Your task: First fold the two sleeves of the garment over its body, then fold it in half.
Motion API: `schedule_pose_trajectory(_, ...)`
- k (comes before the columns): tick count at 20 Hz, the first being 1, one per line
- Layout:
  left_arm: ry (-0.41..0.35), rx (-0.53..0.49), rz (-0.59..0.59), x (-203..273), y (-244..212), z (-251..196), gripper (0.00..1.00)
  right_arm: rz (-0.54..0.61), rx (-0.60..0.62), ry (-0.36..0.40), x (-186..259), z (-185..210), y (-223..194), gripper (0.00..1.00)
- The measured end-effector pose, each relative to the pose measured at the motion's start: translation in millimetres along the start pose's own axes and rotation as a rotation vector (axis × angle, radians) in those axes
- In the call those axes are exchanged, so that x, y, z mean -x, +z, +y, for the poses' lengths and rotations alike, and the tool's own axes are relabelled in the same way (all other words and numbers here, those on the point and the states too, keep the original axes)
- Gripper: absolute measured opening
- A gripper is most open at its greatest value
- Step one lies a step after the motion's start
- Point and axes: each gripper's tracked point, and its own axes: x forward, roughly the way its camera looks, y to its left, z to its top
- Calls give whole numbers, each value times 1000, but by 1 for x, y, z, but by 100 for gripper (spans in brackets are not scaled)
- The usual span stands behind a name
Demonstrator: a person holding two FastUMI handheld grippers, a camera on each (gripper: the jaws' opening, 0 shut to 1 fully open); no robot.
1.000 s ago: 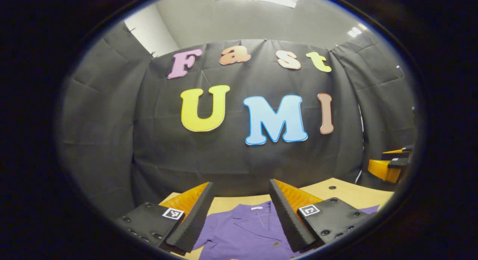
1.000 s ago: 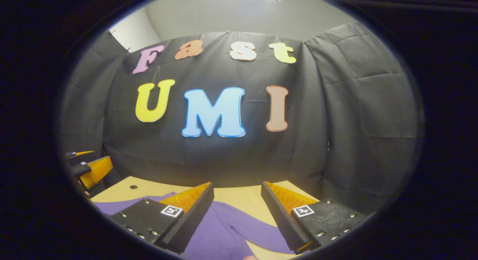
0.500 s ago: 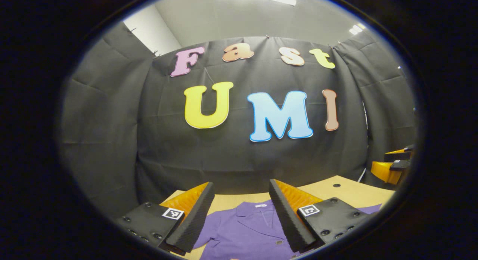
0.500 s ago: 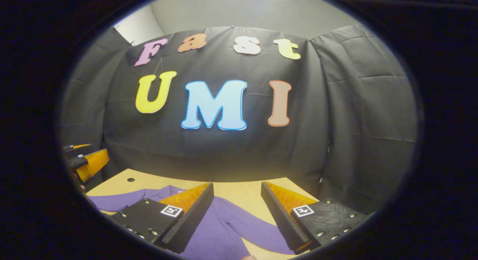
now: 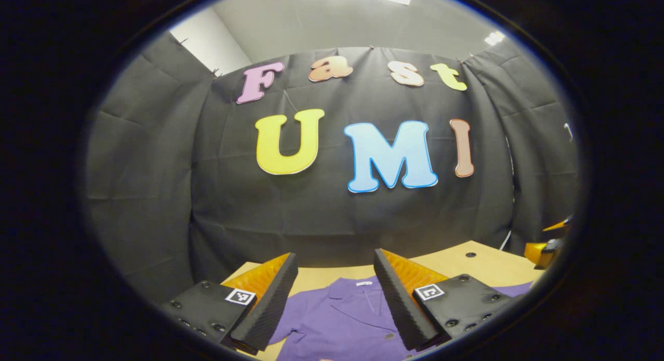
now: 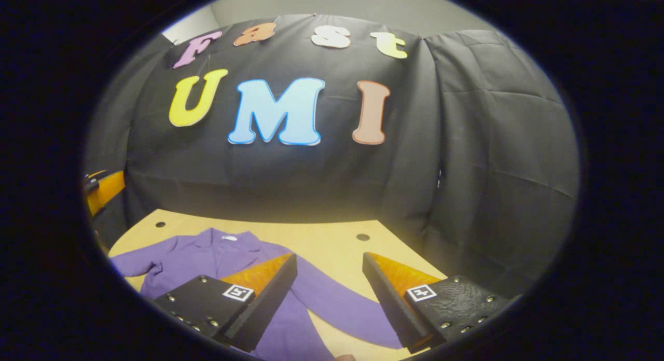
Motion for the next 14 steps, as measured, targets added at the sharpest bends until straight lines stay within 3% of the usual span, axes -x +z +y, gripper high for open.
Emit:
schedule_pose_trajectory(8, 60, 11, 38, -3, -16, 12, 99, 301, -125, -105, -10, -59, -112, 92)
schedule_pose_trajectory(14, 71, 5, 63, 1, -23, 3, 99, 466, -197, -206, -9, -94, -180, 92)
